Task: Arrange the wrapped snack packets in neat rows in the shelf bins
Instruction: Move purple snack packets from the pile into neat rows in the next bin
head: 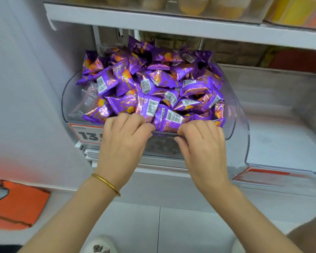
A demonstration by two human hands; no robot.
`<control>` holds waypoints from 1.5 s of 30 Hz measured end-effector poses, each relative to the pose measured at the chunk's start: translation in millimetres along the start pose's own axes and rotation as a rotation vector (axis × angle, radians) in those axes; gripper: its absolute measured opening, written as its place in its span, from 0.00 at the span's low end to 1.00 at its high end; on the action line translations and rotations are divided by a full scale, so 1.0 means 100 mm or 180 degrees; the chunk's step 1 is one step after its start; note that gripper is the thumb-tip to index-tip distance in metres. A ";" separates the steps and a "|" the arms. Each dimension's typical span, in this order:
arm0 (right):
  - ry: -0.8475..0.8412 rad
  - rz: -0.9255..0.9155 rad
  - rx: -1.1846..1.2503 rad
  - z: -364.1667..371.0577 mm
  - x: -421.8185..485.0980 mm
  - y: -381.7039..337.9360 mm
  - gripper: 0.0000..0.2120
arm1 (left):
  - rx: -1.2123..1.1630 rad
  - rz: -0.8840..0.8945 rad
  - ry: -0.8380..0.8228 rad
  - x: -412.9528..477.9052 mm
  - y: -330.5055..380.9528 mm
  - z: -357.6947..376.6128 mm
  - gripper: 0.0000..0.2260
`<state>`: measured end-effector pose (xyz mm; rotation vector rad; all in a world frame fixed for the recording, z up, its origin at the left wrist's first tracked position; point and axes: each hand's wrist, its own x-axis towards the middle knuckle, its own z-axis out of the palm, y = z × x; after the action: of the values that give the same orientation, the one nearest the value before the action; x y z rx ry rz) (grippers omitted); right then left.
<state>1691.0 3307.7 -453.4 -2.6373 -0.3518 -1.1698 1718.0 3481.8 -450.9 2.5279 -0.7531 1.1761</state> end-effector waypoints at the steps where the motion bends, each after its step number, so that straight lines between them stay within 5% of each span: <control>1: -0.0004 0.0040 0.0091 0.00 0.00 0.00 0.05 | 0.0007 -0.0013 -0.0005 0.01 0.00 0.00 0.02; 15: -0.0022 0.0523 0.1284 -0.07 0.16 -0.09 0.21 | 0.0049 -0.0256 -0.0055 0.14 0.00 -0.15 0.05; 29: -0.0052 0.0435 0.1395 -0.40 -0.25 -0.27 0.28 | 0.0165 0.0086 -0.0033 -0.22 0.20 -0.52 0.08; 40: -0.0408 0.0135 0.0698 -0.60 -0.20 -0.26 0.17 | -0.0124 0.0204 -0.0167 -0.27 0.22 -0.62 0.05; 45: -0.0606 0.0066 0.0949 -0.86 -0.11 -0.12 0.07 | -0.0476 -0.0013 -0.0093 -0.12 0.34 -0.72 0.06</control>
<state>1620.9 3290.9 -404.5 -2.4846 -0.4907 -0.7902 1647.1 3488.2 -413.4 2.4273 -0.8107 1.0424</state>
